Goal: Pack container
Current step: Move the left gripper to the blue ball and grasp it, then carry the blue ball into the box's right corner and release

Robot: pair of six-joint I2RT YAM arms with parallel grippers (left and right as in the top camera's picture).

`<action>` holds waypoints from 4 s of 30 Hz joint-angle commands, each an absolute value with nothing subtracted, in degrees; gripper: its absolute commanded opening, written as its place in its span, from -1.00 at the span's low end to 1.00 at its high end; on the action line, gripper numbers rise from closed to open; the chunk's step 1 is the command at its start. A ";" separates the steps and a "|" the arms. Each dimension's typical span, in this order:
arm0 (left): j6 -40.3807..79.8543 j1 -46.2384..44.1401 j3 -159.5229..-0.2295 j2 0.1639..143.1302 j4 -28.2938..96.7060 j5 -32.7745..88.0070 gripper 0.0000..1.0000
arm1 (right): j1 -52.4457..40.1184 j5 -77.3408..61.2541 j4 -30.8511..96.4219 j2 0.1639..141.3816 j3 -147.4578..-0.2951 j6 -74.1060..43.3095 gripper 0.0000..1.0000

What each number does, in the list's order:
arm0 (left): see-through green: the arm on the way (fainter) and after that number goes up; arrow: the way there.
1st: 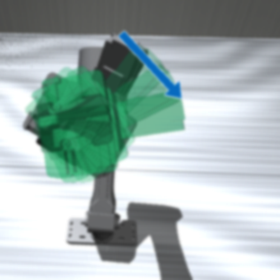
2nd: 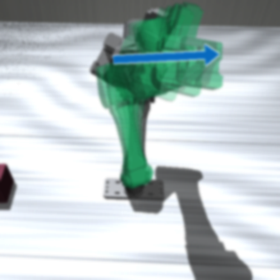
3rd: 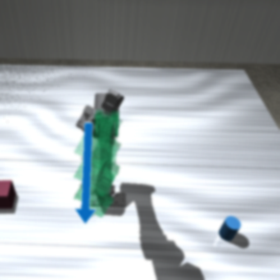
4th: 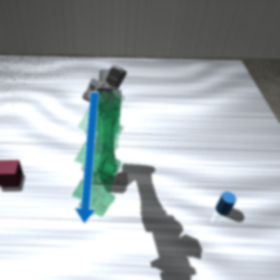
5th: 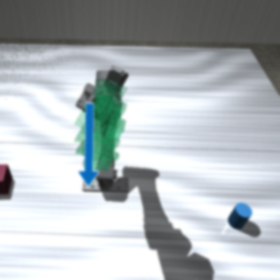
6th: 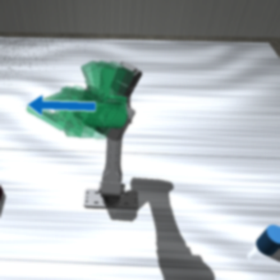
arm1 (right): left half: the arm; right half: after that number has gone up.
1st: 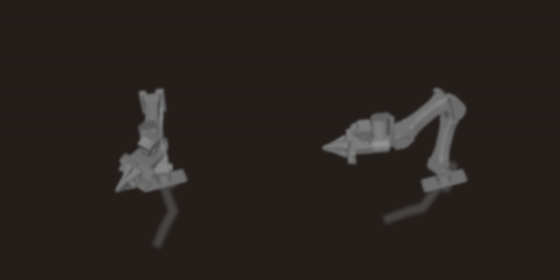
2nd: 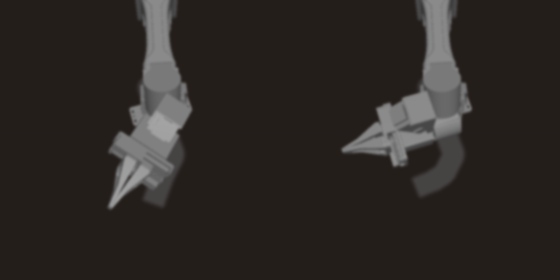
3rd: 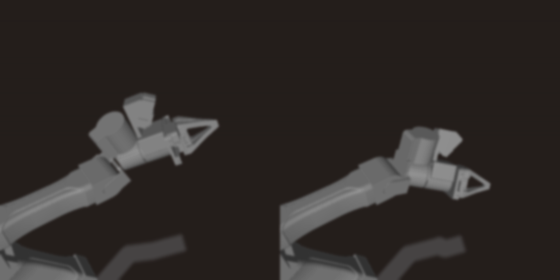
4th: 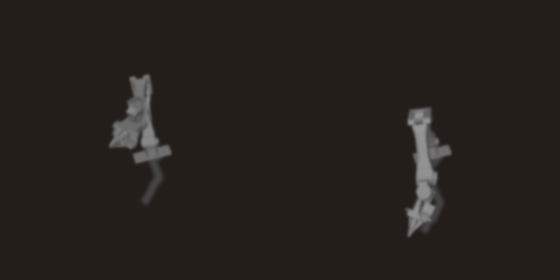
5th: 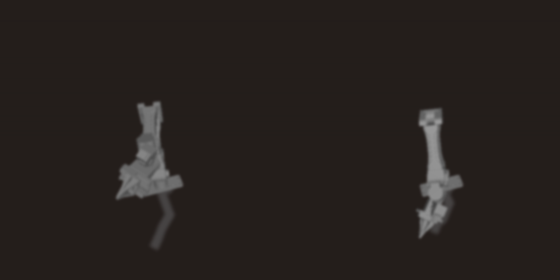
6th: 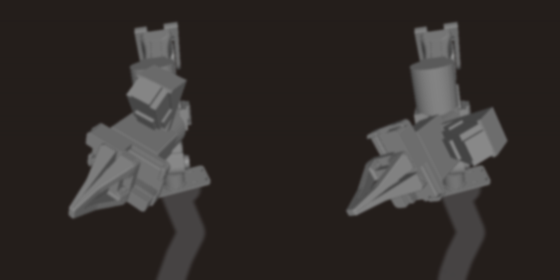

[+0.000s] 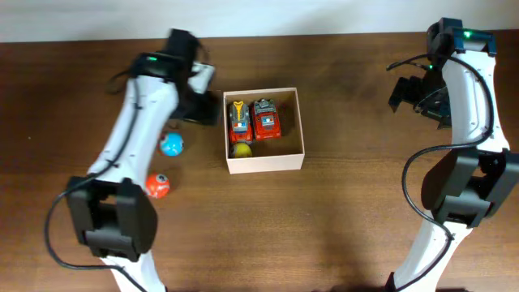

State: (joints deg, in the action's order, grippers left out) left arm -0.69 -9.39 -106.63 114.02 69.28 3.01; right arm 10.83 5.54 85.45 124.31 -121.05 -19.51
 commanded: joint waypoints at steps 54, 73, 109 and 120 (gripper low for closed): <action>2.15 -4.80 -104.84 127.48 69.78 2.66 -0.37 | 10.92 5.85 85.41 123.22 -121.14 -19.99 0.98; -20.29 -18.65 -127.44 127.68 84.40 22.37 -0.35 | 10.90 5.85 85.43 123.22 -121.14 -20.01 0.98; -20.23 -25.45 -128.66 133.53 86.48 16.23 0.67 | 10.90 5.85 85.21 123.22 -121.14 -20.01 0.98; -7.38 -21.37 -139.17 121.49 89.80 1.65 0.61 | 10.92 5.85 85.23 123.22 -121.14 -20.01 0.98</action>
